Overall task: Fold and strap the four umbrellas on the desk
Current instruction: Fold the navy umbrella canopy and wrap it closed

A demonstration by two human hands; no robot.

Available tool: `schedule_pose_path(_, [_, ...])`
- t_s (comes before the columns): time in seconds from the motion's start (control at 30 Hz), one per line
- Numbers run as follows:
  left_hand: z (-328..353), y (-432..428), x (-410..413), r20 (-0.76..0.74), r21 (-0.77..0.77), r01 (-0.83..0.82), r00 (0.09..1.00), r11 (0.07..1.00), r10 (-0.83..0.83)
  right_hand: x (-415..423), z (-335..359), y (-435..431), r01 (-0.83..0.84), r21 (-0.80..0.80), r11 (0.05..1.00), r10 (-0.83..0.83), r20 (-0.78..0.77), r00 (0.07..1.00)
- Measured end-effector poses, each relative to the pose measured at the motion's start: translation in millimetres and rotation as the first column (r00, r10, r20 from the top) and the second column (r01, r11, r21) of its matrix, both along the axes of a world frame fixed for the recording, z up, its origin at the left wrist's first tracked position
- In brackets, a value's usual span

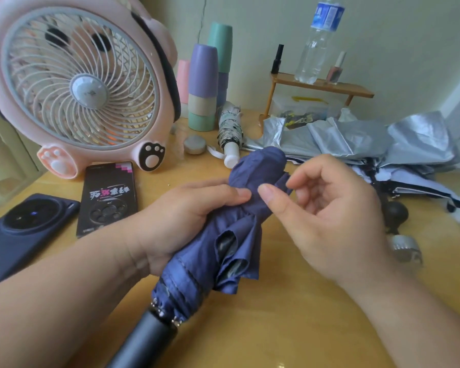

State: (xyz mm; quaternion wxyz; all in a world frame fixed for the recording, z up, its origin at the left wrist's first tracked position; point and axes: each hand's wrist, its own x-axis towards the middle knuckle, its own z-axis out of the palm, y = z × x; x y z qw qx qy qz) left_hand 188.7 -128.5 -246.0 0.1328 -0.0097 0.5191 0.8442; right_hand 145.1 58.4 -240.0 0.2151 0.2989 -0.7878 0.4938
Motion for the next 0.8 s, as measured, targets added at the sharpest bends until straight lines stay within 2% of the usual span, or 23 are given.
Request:
schedule_pose_path(0.07, [1.9, 6.1, 1.9, 0.073, 0.04, 0.0, 0.997, 0.999, -0.003, -2.4, -2.8, -2.8, -0.053, -0.053, 0.997, 0.062, 0.187, 0.98])
schedule_pose_path(0.13, [2.9, 10.2, 3.1, 0.094, 0.09, 0.004, 0.995, 0.996, -0.012, -2.1, -5.9, -6.3, -0.119, 0.007, 0.993, 0.109, 0.346, 0.932])
schedule_pose_path(0.2, [4.2, 11.7, 3.5, 0.127, 0.17, 0.008, 0.991, 0.985, -0.03, 3.0, -9.3, -11.8, -0.155, 0.031, 0.987, 0.131, 0.392, 0.911])
schedule_pose_path(0.27, [4.3, 11.9, 1.8, 0.17, 0.221, 0.002, 0.985, 0.975, -0.04, 12.1, -12.2, -19.0, -0.16, 0.014, 0.987, 0.143, 0.371, 0.917])
schedule_pose_path(0.33, [5.2, 13.1, 1.0, 0.165, 0.239, -0.031, 0.986, 0.971, -0.009, 24.3, -13.3, -26.1, -0.141, 0.121, 0.983, 0.1, 0.295, 0.95])
schedule_pose_path(0.4, [6.6, 13.2, 0.9, 0.161, 0.244, -0.102, 0.985, 0.964, 0.064, 35.3, -12.7, -31.6, -0.092, 0.282, 0.955, 0.057, 0.131, 0.99])
schedule_pose_path(0.53, [10.4, 6.7, -3.7, 0.199, 0.215, -0.274, 0.952, 0.938, 0.232, 48.0, -14.8, -37.8, -0.013, 0.478, 0.878, 0.03, -0.028, 0.999])
schedule_pose_path(0.6, [11.0, 0.1, -9.1, 0.195, 0.182, -0.332, 0.935, 0.926, 0.297, 51.2, -18.2, -40.0, 0.065, 0.478, 0.876, 0.007, -0.147, 0.989])
schedule_pose_path(0.7, [11.0, -7.2, -14.3, 0.179, 0.157, -0.343, 0.932, 0.926, 0.315, 54.6, -19.3, -42.8, 0.089, 0.464, 0.881, 0.039, -0.259, 0.965])
schedule_pose_path(0.8, [9.4, -11.2, -19.5, 0.171, 0.17, -0.352, 0.93, 0.92, 0.324, 53.7, -17.5, -41.5, 0.18, 0.479, 0.859, 0.031, -0.399, 0.916])
